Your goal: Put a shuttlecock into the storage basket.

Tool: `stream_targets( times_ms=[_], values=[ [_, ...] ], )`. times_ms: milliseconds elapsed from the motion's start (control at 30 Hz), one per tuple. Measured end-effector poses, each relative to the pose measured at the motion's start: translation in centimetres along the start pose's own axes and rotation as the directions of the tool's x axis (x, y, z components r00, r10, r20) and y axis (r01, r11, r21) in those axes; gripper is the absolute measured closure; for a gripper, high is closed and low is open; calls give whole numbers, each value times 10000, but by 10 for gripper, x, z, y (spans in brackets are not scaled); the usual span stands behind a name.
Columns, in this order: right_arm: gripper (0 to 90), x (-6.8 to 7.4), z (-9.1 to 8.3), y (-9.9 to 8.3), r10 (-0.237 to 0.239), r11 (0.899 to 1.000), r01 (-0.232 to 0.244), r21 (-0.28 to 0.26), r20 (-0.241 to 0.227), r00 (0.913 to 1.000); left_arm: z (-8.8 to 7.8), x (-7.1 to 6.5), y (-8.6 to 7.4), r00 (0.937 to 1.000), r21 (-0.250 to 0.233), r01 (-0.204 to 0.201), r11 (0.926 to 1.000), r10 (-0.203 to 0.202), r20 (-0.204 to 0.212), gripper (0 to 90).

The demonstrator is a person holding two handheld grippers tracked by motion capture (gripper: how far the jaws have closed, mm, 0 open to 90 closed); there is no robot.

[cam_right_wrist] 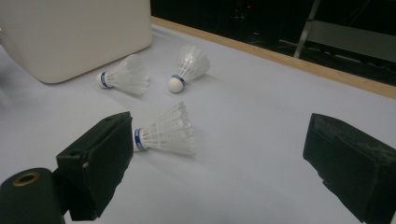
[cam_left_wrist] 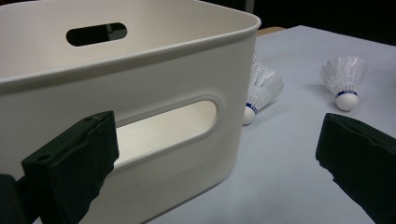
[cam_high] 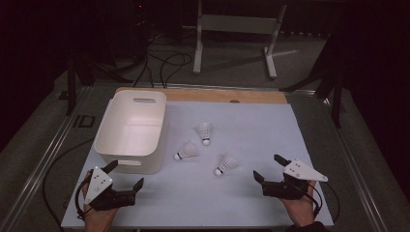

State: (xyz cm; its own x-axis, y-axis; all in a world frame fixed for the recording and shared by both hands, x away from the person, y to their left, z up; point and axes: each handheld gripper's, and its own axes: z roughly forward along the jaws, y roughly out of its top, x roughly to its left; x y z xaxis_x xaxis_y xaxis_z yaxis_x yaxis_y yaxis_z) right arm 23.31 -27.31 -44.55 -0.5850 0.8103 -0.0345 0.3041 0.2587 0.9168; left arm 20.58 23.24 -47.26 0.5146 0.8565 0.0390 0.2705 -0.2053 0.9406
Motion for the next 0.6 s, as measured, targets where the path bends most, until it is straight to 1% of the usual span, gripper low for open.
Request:
stream_targets(
  times_ms=[133,267,367,467,533,600],
  values=[
    [86,0,4,8,-31,9999,32,147,-79,10000,-1,0,0,10000,-67,-20,10000,20,-45,0],
    [86,1,7,12,-162,9997,164,188,-117,9998,-1,-1,0,9999,-81,-20,10000,19,-103,0],
    [87,0,11,17,-283,9988,285,409,-68,9996,-1,0,-1,9999,-37,-2,10000,1,-163,0],
    [87,-1,13,20,-265,9985,269,470,-90,9996,-1,1,-2,9998,-43,106,9999,-107,-182,0],
    [87,-2,14,22,-151,9988,158,471,-167,9997,-1,1,-2,9998,-54,105,9999,-107,-193,0],
    [87,-2,16,25,-212,9982,222,553,-176,9996,-2,1,-2,9994,-95,177,9998,-180,-289,0]
  ],
)
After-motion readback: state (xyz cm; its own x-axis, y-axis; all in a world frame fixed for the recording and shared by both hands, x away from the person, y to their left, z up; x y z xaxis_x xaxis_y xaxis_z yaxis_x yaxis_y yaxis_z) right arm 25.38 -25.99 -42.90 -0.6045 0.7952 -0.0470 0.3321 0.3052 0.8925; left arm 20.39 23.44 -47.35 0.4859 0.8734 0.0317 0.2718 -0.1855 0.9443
